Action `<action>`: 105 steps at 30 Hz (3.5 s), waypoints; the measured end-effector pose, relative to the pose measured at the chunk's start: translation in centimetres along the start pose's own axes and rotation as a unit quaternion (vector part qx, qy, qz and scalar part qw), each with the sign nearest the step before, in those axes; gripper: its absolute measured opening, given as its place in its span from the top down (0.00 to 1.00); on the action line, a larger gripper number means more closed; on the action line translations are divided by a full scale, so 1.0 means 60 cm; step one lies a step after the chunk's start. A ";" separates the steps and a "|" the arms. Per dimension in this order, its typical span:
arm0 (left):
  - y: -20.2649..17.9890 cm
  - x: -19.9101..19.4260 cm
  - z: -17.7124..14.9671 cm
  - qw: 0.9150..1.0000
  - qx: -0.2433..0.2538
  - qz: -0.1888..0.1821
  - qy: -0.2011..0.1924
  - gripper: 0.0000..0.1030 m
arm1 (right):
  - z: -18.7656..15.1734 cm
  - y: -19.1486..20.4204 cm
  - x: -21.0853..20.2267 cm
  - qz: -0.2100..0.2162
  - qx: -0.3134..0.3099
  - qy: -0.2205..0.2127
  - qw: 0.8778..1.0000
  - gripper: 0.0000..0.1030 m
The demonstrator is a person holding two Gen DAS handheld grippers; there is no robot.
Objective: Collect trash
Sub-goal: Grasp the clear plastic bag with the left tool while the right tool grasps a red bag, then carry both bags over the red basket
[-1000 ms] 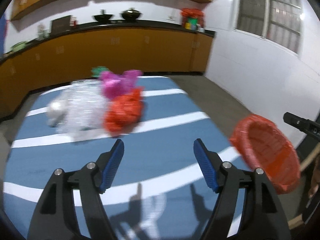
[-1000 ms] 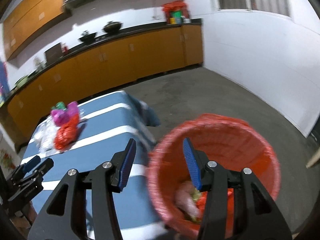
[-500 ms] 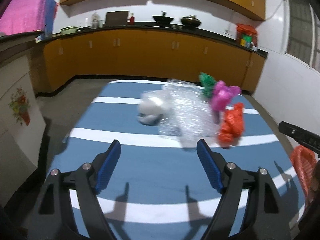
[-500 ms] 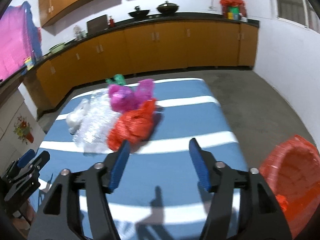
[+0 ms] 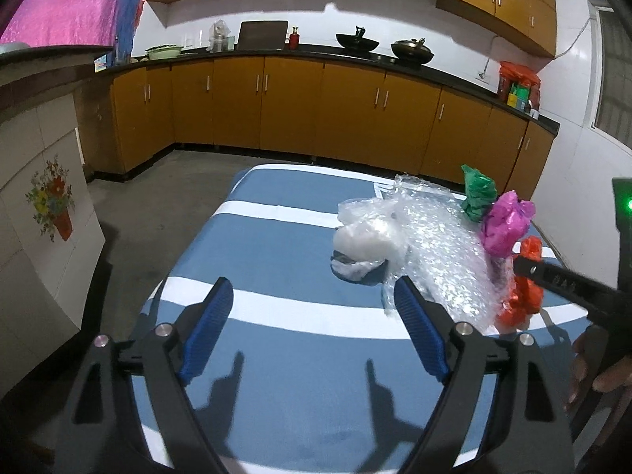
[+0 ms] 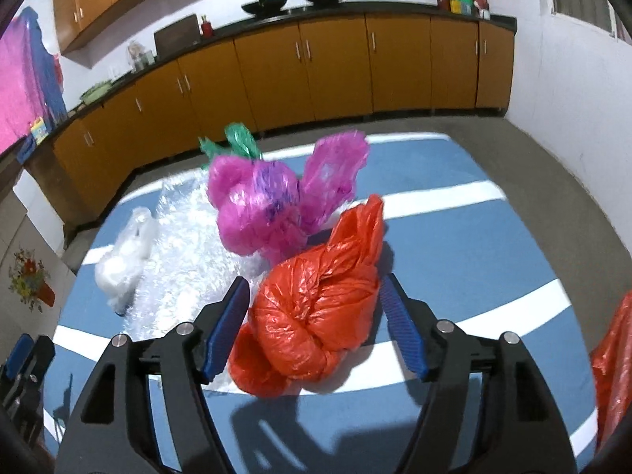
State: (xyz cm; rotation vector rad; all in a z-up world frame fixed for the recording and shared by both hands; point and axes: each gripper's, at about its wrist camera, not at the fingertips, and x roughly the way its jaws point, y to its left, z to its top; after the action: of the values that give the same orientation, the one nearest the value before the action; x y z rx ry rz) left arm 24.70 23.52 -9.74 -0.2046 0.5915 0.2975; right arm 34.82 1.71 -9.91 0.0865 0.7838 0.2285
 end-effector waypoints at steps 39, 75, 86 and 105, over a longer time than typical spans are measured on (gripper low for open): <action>-0.052 0.187 0.068 0.995 0.008 -0.038 0.097 0.71 | -0.066 -0.090 -0.067 0.015 -0.021 0.035 0.999 0.53; -0.140 -0.128 0.008 0.984 0.054 -0.165 0.042 0.75 | -0.110 -0.175 -0.285 -0.025 0.012 -0.039 0.999 0.53; -0.269 -0.188 -0.027 0.964 0.104 -0.241 0.046 0.75 | -0.136 -0.263 -0.351 -0.063 0.053 -0.061 0.995 0.53; -0.464 -0.234 -0.097 0.918 0.165 -0.352 0.083 0.75 | -0.198 -0.407 -0.429 -0.138 0.125 -0.077 0.979 0.53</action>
State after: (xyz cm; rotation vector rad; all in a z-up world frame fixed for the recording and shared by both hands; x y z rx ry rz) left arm 19.86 -7.21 -3.50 -0.1045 0.6880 -0.5231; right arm 12.95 -28.17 -4.48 0.2280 0.6589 -0.1411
